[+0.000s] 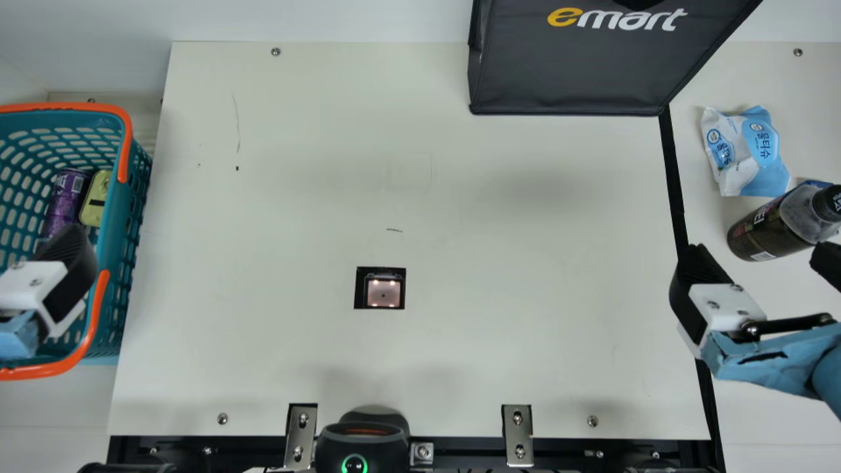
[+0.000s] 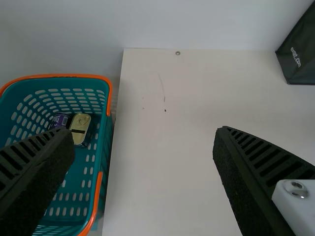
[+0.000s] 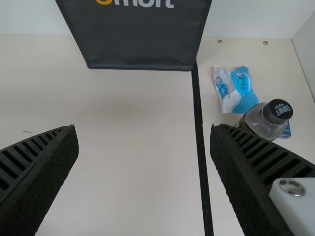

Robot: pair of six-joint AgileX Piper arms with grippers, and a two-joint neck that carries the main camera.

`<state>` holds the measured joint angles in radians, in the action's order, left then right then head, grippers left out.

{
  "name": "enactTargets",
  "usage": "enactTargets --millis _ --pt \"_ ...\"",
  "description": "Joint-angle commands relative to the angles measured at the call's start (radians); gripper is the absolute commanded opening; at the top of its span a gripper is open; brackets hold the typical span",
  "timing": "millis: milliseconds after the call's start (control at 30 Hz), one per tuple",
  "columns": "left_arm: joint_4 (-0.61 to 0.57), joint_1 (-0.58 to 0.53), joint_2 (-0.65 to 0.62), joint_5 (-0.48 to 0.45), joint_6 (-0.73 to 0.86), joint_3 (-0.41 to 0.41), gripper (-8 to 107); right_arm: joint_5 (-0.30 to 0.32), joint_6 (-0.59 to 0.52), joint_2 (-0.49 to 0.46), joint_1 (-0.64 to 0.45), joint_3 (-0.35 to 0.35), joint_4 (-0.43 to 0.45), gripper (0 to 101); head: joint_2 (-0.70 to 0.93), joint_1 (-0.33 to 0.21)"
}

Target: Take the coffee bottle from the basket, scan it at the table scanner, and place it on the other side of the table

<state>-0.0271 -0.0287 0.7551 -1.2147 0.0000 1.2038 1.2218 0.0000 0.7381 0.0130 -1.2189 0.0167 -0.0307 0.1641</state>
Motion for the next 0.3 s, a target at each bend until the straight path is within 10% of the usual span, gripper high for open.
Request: enactTargets --millis 0,267 --pt "0.000 0.000 0.000 0.000 0.000 0.000 90 0.000 0.000 0.000 0.000 0.000 0.000 95 0.003 -0.026" --pt "0.000 0.000 0.000 0.000 0.000 0.000 90 0.000 0.000 0.000 0.000 0.000 0.000 95 0.003 -0.026"
